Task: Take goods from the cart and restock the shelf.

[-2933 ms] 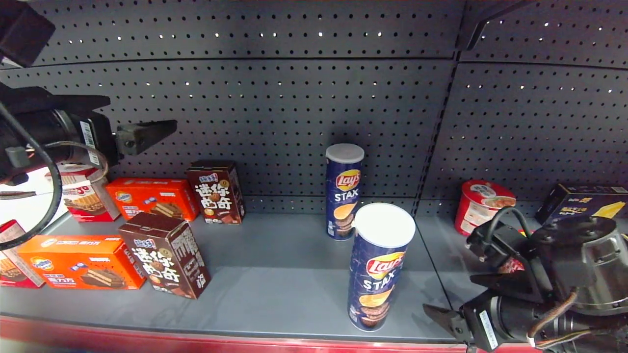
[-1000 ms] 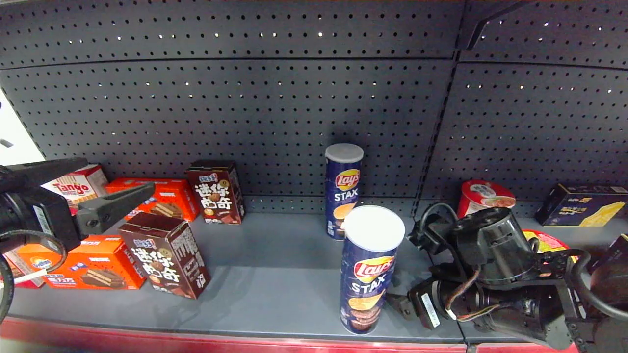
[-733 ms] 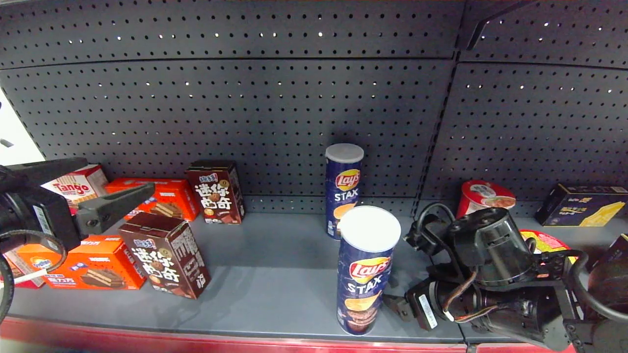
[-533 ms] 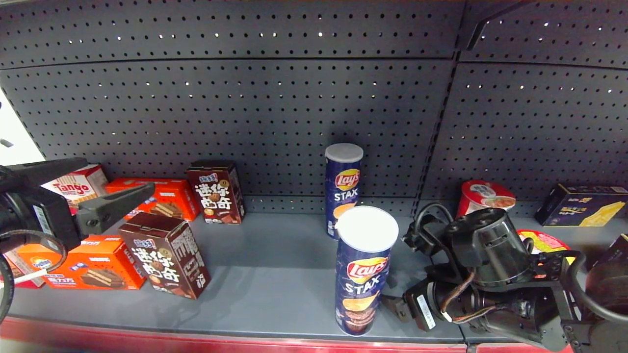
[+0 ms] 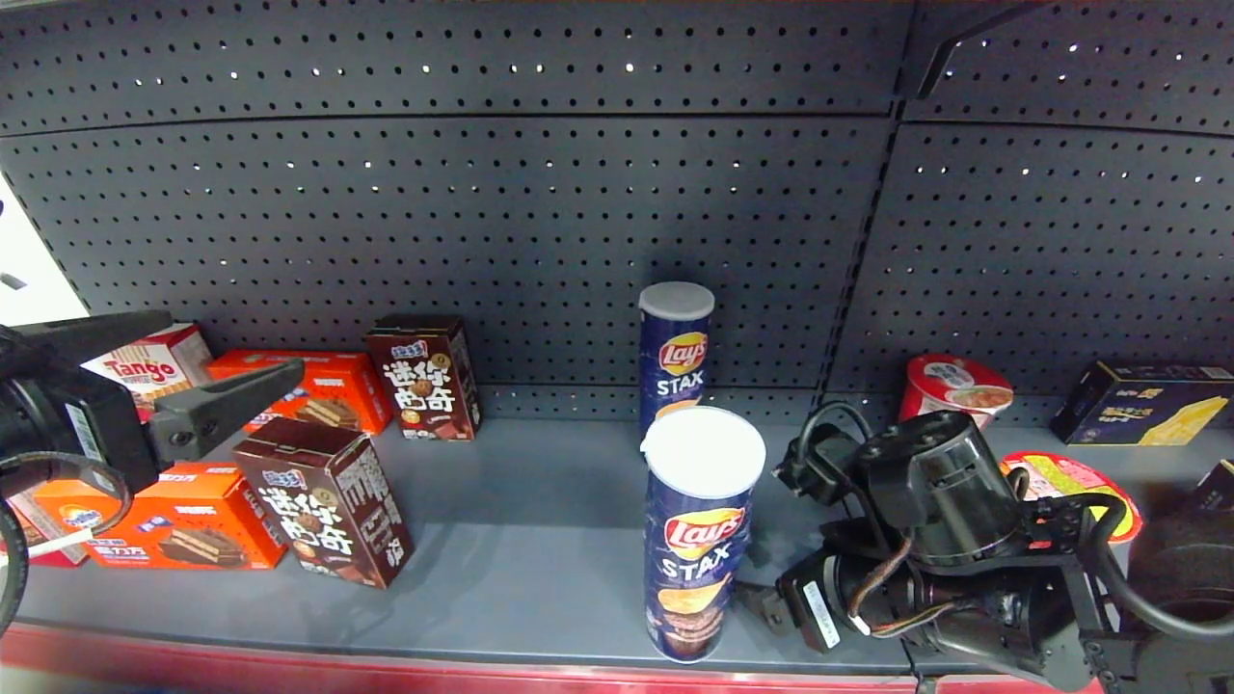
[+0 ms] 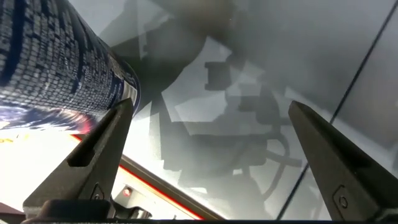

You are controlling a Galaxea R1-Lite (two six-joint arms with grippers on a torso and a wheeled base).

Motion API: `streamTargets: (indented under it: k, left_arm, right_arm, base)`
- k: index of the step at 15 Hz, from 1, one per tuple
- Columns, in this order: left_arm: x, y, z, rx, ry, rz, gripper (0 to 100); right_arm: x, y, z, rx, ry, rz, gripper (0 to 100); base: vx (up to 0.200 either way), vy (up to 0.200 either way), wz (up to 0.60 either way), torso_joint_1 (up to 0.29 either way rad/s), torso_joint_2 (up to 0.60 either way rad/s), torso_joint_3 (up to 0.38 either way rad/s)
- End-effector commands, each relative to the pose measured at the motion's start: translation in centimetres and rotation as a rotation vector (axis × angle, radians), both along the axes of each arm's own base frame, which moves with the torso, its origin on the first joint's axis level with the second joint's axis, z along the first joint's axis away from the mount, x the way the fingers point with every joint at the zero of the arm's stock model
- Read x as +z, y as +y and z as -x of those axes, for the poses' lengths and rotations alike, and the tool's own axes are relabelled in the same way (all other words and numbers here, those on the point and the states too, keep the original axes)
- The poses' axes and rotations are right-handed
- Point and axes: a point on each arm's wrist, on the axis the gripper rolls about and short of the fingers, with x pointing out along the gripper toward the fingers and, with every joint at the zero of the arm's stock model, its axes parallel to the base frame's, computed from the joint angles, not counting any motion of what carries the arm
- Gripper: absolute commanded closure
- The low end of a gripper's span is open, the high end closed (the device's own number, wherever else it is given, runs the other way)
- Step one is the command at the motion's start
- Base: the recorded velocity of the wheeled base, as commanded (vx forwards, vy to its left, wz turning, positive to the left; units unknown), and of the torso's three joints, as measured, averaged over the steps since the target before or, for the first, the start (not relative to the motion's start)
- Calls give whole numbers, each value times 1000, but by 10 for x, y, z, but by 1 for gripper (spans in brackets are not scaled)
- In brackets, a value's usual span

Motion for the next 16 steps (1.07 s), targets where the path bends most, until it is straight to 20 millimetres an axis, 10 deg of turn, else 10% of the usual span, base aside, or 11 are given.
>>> streamTargets:
  k: [1,16]
  left_arm:
    - [-3,0,-1,1,11,-2,0]
    - [-5,0,-1,4,22,23,0]
  right_arm:
    - [-2,2,0,4,5,5,0]
    - [-1,5,1,12,2,1,0]
  base:
    - [0,0,0,0,0,0]
    - [0,0,0,0,0,0]
